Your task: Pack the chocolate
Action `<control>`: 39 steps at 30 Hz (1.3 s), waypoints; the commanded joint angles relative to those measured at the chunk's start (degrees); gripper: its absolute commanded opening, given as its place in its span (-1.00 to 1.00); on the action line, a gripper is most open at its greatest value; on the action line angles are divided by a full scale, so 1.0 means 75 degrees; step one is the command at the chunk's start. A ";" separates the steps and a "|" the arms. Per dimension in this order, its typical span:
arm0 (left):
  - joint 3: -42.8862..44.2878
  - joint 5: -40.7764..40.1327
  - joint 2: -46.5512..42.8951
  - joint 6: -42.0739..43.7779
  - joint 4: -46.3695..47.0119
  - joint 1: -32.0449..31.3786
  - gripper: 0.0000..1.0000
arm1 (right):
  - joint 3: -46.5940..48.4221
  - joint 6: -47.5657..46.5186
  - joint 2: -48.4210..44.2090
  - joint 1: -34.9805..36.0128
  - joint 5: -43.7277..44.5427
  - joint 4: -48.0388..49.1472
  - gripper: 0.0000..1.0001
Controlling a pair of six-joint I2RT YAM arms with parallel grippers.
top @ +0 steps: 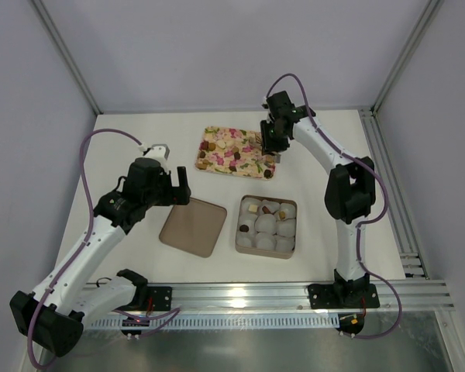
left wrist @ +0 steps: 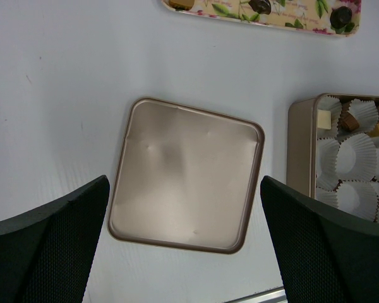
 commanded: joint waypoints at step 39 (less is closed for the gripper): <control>0.0245 0.0058 -0.0217 -0.0061 0.0066 0.0013 1.00 | -0.4193 0.0566 -0.5337 -0.0027 -0.1092 0.0482 -0.31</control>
